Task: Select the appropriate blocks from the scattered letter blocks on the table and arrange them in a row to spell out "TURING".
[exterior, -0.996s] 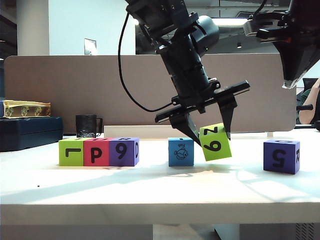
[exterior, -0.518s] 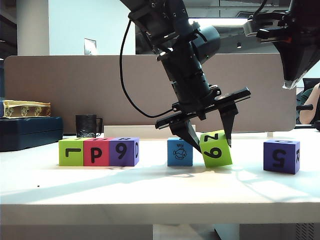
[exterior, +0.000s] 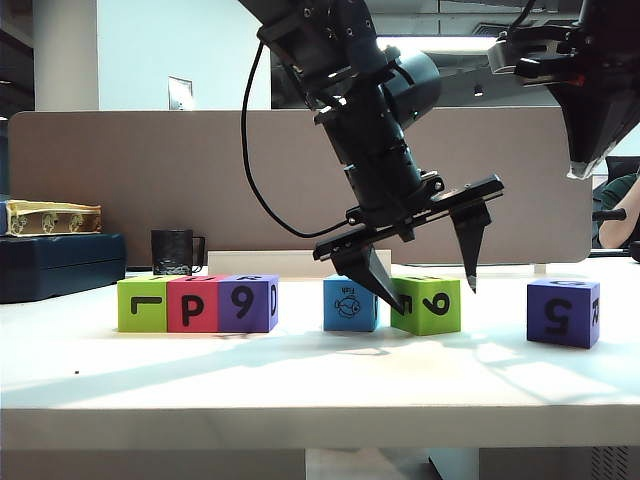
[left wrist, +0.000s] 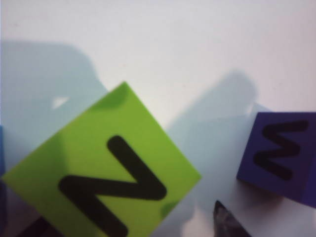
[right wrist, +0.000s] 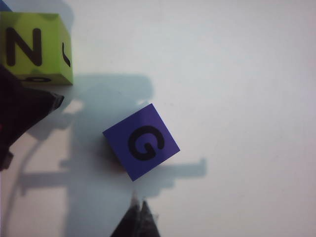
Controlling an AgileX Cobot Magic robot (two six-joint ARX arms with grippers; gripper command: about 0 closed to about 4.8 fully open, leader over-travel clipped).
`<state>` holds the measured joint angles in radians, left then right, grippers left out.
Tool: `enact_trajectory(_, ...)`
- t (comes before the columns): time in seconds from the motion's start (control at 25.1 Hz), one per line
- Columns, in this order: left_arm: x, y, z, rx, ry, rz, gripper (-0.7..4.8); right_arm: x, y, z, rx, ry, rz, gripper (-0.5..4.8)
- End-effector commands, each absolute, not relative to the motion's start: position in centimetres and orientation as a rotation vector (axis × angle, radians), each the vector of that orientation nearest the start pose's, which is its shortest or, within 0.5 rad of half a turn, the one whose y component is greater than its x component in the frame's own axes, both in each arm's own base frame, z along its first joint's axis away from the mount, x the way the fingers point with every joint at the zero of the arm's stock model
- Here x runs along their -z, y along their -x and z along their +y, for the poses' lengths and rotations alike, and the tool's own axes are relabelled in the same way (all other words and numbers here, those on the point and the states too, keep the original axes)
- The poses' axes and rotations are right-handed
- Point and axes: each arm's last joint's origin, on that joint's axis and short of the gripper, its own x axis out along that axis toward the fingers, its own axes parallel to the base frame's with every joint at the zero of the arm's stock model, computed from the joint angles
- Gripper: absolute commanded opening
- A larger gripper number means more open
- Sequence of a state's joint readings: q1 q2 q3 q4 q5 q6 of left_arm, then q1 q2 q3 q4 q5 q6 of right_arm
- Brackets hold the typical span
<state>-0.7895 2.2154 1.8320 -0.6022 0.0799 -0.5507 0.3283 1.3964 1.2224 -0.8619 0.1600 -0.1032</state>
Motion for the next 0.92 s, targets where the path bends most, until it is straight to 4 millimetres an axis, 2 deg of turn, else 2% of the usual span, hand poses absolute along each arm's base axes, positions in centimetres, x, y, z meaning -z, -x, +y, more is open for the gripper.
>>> enact_trajectory(0.04, -21.2, -33.3, -34.1, 0.539, 0.088, 1.113, 3.68, -30.0, -26.1, 8.4, -0.208, 0.344, 0.987, -0.01)
enact_trajectory(0.2, -22.8, -33.1, -33.6, 0.539, 0.055, 1.064, 3.68, -30.0, -26.1, 8.4, -0.207, 0.344, 0.986, -0.01)
enact_trajectory(0.44, -24.7, -32.1, -33.1, 0.609, 0.036, 1.08, 3.67, -30.0, -26.2, 8.4, -0.214, 0.368, 0.984, -0.01)
enact_trajectory(0.68, -24.4, -31.6, -33.1, 0.68, -0.002, 1.129, 3.67, -30.1, -26.0, 8.3, -0.218, 0.408, 0.982, -0.01)
enact_trajectory(0.92, -24.2, -31.6, -33.3, 0.757, -0.101, 1.093, 3.57, -30.5, -26.2, 7.7, -0.104, 0.454, 0.961, -0.01)
